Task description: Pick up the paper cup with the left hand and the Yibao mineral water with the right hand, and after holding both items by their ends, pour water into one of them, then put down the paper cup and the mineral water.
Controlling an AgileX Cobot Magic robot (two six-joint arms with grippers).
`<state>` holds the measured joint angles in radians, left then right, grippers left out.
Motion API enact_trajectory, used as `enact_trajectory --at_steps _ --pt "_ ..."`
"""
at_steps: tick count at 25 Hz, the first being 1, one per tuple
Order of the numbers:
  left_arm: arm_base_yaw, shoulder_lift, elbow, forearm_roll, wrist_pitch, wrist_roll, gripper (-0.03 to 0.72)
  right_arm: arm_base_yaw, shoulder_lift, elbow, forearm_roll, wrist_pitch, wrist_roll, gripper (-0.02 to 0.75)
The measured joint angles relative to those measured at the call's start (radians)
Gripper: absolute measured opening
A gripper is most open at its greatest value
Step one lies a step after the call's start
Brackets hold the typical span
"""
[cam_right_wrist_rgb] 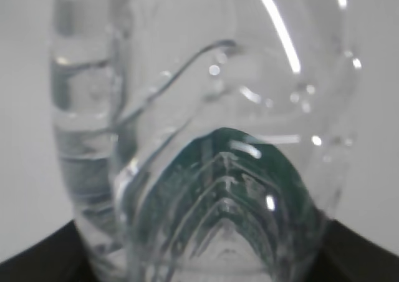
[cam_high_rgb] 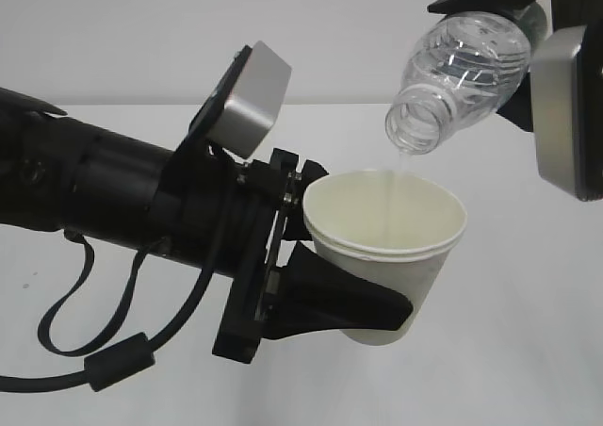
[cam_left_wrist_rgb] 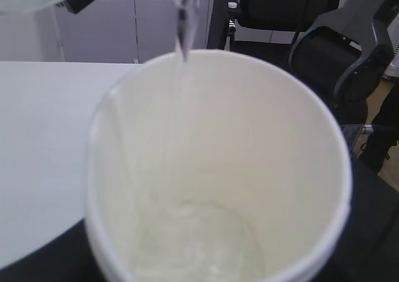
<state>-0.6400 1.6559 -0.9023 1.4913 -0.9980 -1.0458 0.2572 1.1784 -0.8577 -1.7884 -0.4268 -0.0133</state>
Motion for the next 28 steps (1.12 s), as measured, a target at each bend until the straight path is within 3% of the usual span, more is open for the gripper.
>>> enact_trajectory --at_steps 28 --pt "0.000 0.000 0.000 -0.004 0.022 0.000 0.452 0.000 0.000 0.000 0.000 0.000 -0.012 0.473"
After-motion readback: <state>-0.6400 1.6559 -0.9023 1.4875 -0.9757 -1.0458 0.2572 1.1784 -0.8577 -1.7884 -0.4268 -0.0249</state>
